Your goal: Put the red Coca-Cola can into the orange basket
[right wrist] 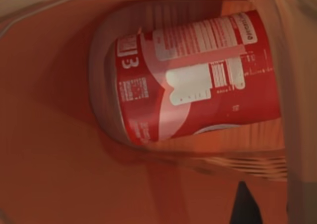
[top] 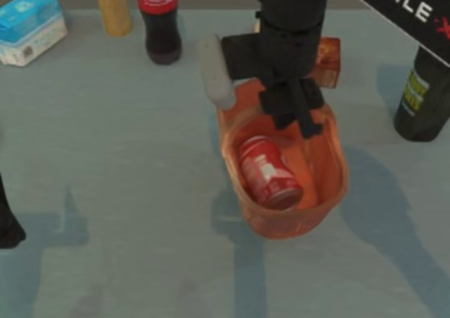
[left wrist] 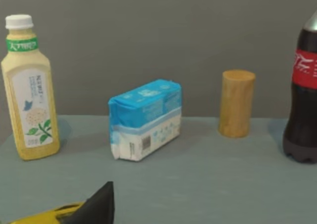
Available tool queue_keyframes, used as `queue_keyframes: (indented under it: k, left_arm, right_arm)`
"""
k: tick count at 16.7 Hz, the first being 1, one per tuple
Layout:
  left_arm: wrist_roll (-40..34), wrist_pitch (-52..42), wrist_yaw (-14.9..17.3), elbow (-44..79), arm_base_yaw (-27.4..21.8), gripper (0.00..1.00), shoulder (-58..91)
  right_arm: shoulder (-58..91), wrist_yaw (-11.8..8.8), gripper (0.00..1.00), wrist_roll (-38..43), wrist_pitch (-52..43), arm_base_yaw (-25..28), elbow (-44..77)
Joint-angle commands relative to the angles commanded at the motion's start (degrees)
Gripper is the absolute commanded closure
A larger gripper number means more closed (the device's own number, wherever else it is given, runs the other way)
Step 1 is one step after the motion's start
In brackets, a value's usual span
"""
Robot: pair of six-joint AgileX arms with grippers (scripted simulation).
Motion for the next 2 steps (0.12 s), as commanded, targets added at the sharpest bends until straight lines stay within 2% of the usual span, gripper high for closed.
queue_keyframes:
  k: [2]
  left_arm:
    - [0.00,0.00,0.00,0.00,0.00,0.00,0.00]
  right_arm:
    - [-0.14,0.00,1.00,-0.28,-1.52,-0.27,1.52]
